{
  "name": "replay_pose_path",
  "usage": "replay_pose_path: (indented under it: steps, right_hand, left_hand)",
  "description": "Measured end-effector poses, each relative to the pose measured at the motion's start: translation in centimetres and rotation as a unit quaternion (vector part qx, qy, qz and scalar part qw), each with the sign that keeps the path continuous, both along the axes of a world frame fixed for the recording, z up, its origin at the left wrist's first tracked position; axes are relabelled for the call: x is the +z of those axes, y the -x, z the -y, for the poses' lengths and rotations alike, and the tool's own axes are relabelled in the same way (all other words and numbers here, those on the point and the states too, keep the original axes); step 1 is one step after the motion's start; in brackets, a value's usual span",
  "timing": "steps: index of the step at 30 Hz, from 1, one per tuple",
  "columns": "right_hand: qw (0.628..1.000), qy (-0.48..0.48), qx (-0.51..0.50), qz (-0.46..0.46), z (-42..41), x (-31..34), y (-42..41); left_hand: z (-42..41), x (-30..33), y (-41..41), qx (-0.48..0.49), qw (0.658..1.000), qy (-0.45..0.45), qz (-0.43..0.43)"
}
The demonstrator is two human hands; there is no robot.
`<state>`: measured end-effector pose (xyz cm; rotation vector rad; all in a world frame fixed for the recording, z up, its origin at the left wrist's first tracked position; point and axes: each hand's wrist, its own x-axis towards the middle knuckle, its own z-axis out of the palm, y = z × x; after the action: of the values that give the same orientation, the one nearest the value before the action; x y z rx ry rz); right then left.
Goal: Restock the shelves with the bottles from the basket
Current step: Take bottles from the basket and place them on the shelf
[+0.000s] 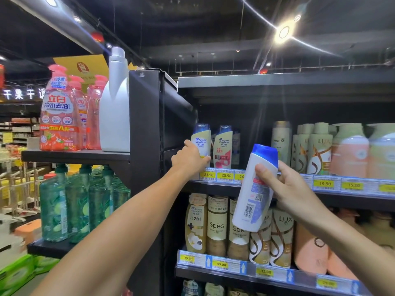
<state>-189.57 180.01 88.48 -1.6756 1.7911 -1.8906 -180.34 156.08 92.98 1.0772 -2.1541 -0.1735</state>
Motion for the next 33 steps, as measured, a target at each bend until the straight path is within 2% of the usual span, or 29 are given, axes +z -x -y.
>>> replay_pose_path:
  steps: [8, 11, 14, 16, 19, 21, 24, 27, 29, 30, 31, 33]
  right_hand:
    - [0.999, -0.018, -0.027, -0.020, 1.2, 0.4, 0.0]
    - [0.999, -0.016, -0.026, -0.018, 1.6, 0.8, 0.2]
    - [0.998, -0.003, -0.059, -0.024, 2.6, 1.5, 0.1]
    - [0.994, 0.012, -0.098, -0.040, 3.7, 2.3, 0.1]
    - [0.983, 0.046, -0.173, -0.042, 5.1, 4.2, -0.2]
    - [0.978, 0.056, -0.201, -0.028, 5.9, 5.2, -0.6]
    - [0.974, 0.058, -0.217, -0.028, 6.9, 5.6, -1.5]
    - [0.980, 0.052, -0.189, -0.031, 6.6, 5.8, -1.6]
    - [0.995, 0.031, -0.092, -0.005, 5.8, 6.1, -1.3]
    - [0.999, 0.016, -0.037, 0.012, 5.2, 6.4, -1.0]
    - [1.000, 0.001, 0.011, 0.024, 4.5, 6.7, -0.7]
    - [0.995, -0.030, 0.080, 0.052, 3.2, 7.2, 0.1]
  left_hand:
    - [0.7, -0.4, -0.5, 0.010, 1.000, -0.016, 0.020]
    - [-0.7, -0.9, -2.3, -0.040, 0.996, 0.056, -0.064]
    - [-3.8, -2.5, -4.3, -0.170, 0.954, 0.131, -0.209]
    - [-6.4, -4.1, -4.9, -0.253, 0.925, 0.101, -0.265]
    - [-9.3, -5.9, -4.3, -0.319, 0.912, 0.043, -0.255]
    - [-9.9, -6.6, -3.3, -0.334, 0.910, 0.025, -0.243]
    - [-9.6, -6.4, -2.2, -0.304, 0.917, 0.033, -0.255]
    - [-8.9, -6.1, -1.8, -0.330, 0.904, 0.017, -0.271]
    - [-8.3, -6.1, -2.2, -0.399, 0.870, -0.076, -0.280]
    - [-7.8, -6.0, -2.6, -0.448, 0.833, -0.152, -0.285]
    - [-7.3, -5.8, -3.1, -0.502, 0.781, -0.235, -0.288]
    - [-6.4, -5.5, -4.3, -0.600, 0.649, -0.384, -0.266]
